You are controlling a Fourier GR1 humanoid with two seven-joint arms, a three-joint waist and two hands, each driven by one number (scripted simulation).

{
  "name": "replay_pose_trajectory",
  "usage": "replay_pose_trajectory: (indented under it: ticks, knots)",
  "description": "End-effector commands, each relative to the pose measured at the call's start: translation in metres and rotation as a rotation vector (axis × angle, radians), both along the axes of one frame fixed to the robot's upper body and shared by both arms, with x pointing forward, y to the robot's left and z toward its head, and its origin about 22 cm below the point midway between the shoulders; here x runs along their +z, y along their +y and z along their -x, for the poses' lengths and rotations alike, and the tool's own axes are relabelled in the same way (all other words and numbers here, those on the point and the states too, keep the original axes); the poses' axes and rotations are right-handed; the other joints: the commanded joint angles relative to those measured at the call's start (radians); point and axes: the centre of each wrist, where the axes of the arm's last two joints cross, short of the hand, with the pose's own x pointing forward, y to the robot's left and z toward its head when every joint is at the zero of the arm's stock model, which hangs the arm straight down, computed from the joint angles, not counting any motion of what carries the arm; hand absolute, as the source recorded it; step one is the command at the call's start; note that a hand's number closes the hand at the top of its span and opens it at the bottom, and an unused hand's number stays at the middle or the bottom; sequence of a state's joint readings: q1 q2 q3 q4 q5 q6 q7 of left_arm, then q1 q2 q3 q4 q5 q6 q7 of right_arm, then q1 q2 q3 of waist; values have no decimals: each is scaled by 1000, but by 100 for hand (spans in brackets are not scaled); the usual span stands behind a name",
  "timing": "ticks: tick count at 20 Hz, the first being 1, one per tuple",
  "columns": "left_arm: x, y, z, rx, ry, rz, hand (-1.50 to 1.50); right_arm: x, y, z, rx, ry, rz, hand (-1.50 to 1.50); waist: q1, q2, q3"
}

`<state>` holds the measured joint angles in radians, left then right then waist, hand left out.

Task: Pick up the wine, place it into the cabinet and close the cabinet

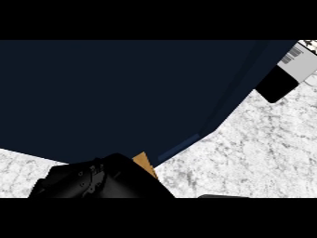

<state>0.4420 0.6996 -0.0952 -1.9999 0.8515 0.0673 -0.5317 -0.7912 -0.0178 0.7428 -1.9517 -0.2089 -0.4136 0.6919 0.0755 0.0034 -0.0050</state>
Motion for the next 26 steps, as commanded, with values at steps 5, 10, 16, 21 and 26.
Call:
replay_pose_trajectory:
  ticks: [5, 10, 16, 21, 26]
  knots:
    - [26, 30, -9, -33, -27, -13, -150, 35, 55, -71, -37, -9, 32, 150, 22, 9, 2]
    - [16, 40, -4, -27, -15, -17, -150, 61, 68, -105, 26, 66, 33, 150, 19, 11, 2]
    - [18, 48, -5, -18, -25, 3, -150, 40, 69, -129, 345, 271, 204, 150, 15, 14, 2]
    - [37, 59, -10, -1, -32, -7, -150, 25, 59, -176, 184, 291, 91, 150, -16, 7, 3]
    - [45, 63, -17, 2, -39, -24, -150, 19, 50, -208, -3, 192, 54, 150, -18, 18, 3]
